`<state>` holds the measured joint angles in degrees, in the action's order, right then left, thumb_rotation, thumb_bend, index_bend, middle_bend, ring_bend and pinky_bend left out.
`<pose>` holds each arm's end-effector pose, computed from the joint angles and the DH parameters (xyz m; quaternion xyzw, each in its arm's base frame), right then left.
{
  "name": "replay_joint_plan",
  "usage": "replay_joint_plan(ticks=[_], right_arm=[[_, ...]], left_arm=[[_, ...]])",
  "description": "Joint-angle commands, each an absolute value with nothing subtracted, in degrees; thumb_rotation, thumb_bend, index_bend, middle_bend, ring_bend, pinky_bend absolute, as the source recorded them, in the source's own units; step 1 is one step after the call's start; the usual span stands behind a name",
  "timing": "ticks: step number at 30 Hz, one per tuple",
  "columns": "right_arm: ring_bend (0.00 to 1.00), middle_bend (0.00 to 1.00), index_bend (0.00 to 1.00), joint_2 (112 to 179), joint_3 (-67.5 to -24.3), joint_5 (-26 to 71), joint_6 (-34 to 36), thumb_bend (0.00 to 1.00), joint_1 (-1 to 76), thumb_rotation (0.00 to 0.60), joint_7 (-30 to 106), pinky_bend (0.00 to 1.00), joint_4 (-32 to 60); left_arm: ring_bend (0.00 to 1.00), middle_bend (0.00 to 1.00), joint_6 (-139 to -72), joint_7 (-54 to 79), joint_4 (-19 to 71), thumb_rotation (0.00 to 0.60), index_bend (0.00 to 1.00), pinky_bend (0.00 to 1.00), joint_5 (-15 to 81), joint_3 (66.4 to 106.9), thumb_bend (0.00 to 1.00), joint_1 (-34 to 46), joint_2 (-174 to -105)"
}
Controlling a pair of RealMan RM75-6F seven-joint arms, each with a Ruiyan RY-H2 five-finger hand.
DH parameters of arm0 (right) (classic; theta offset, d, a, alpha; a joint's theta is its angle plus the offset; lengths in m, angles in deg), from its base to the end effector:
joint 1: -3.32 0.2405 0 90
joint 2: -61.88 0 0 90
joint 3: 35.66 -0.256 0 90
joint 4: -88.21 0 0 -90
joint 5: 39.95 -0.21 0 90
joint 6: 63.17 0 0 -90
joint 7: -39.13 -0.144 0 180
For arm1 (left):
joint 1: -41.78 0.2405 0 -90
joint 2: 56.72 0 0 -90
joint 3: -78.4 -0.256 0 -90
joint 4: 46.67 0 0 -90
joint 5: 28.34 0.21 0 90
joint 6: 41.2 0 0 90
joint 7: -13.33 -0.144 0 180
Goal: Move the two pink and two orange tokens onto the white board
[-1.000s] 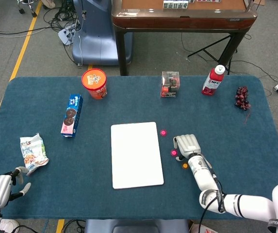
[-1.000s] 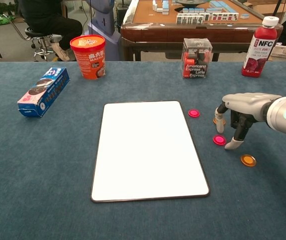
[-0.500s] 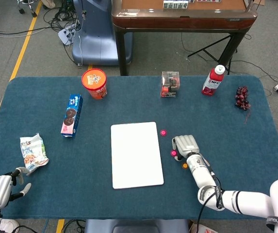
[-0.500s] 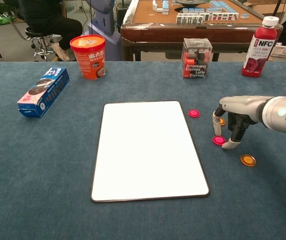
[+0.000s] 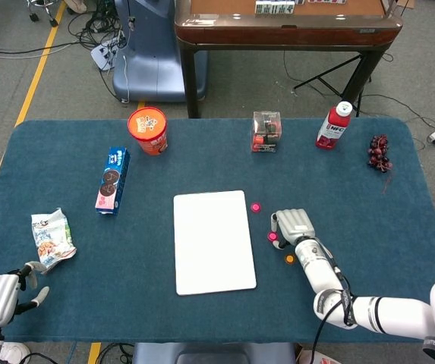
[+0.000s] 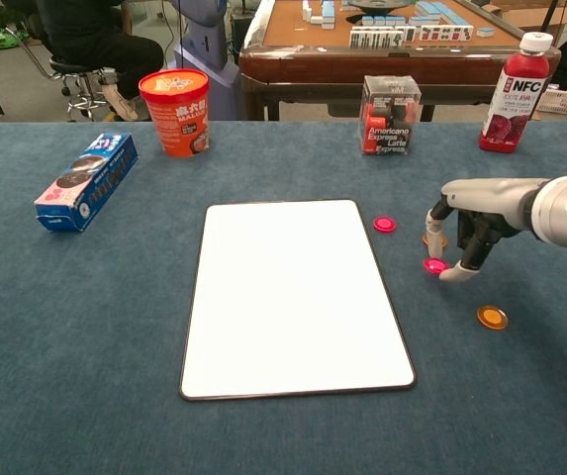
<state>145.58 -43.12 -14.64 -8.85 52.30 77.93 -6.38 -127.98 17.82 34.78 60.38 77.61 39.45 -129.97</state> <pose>-0.1745 -0.3358 -0.0131 0.7149 -0.4943 0.1969 0.4536 -0.3358 0.1545 0.1166 -0.5963 -0.4142 -0.3880 0.5677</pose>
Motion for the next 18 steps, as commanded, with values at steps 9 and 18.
replay_joint_plan(ticks=[9, 18], right_arm=[[1.0, 1.0, 0.49, 140.61, -44.48, -10.09, -5.22, 0.29, 53.29, 0.6, 77.18, 1.0, -15.06], [1.0, 1.0, 0.49, 142.06, -44.05, -5.36, -0.18, 0.28, 56.32, 0.6, 82.39, 1.0, -22.8]], left_arm=[[0.64, 0.65, -127.88, 17.39, 35.28, 0.6, 0.51, 0.78, 60.39, 77.84, 0.28, 39.25, -129.86], [0.64, 0.65, -127.82, 17.33, 35.49, 0.6, 0.51, 0.78, 60.37, 77.93, 0.28, 39.17, -129.78]])
